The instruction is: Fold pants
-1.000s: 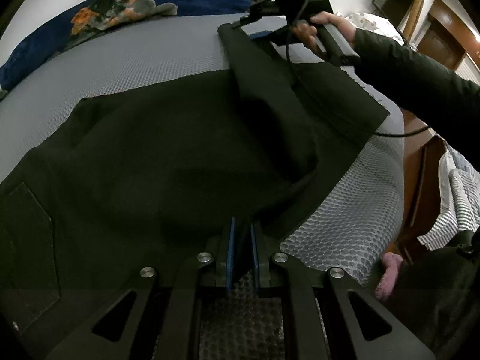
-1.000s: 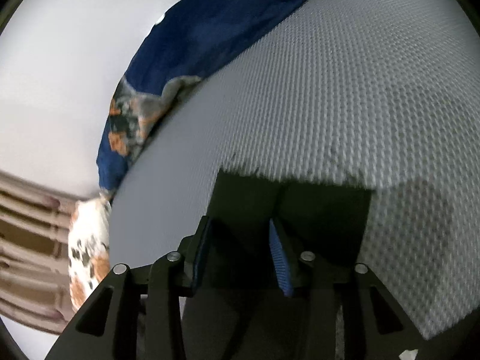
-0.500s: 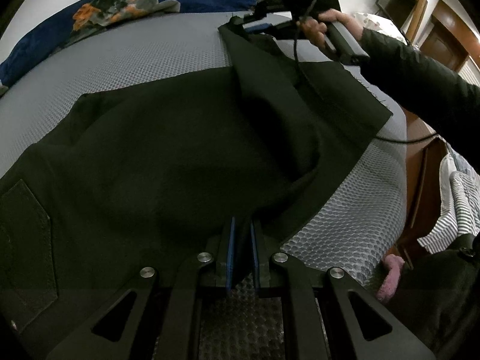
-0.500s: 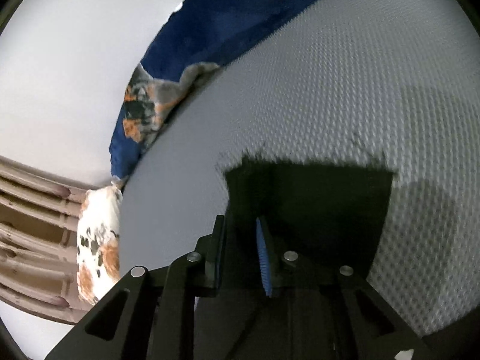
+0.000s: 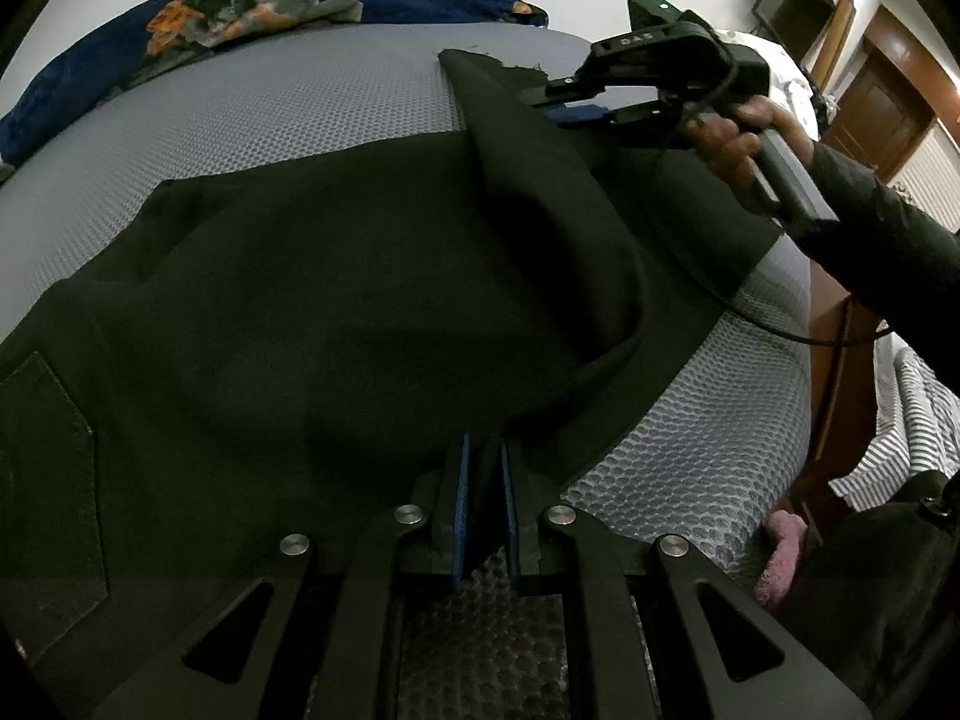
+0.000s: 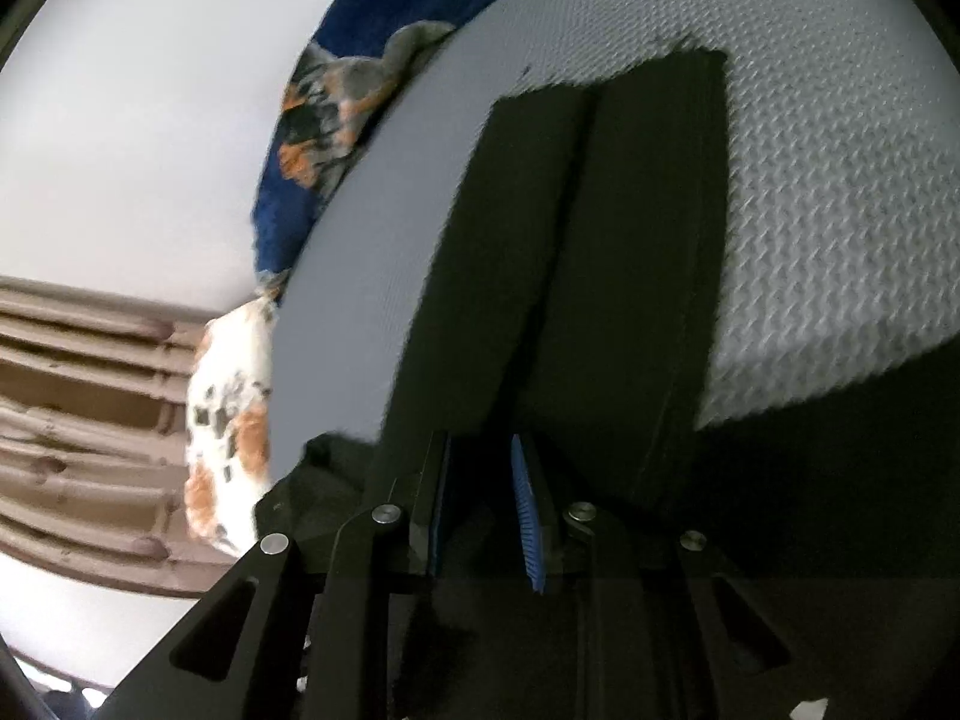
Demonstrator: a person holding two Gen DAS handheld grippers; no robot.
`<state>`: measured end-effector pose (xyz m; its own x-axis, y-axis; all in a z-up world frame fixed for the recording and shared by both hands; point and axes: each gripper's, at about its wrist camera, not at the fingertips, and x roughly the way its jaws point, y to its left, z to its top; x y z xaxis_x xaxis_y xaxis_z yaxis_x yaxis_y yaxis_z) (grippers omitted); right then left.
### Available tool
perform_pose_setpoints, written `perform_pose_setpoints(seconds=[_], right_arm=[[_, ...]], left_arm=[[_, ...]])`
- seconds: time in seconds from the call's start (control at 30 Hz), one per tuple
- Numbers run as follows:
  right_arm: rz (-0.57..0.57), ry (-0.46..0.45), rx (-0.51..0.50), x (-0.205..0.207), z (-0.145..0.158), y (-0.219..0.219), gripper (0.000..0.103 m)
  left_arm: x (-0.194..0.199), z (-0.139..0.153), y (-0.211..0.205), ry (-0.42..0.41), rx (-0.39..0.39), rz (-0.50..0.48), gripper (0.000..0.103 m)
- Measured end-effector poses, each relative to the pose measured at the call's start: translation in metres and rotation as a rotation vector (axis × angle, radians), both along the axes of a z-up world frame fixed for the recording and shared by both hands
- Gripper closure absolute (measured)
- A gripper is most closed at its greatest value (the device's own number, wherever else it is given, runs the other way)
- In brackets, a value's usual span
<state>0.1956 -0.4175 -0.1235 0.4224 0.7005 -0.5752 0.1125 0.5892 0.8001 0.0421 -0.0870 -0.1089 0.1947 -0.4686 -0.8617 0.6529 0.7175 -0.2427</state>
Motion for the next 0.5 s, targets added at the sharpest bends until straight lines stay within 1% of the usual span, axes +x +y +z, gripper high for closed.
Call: perform_pose_setpoints(seconds=[0.07, 0.17, 0.3, 0.5], right_arm=[[0.020, 0.005, 0.044, 0.004, -0.001, 0.004, 0.082], [0.019, 0.001, 0.050, 0.018, -0.001, 0.006, 0.081], [-0.057, -0.009, 0.086, 0.041, -0.001, -0.003, 0.082], [-0.104, -0.052, 0.067, 0.078, 0.011, -0.009, 0.082]], left_arm=[[0.000, 0.000, 0.000, -0.003, 0.002, -0.003, 0.093], [0.000, 0.001, 0.000, -0.003, 0.004, -0.002, 0.093], [-0.002, 0.002, -0.002, 0.000, 0.009, 0.001, 0.093], [-0.003, 0.001, -0.004, 0.005, 0.013, 0.002, 0.093]])
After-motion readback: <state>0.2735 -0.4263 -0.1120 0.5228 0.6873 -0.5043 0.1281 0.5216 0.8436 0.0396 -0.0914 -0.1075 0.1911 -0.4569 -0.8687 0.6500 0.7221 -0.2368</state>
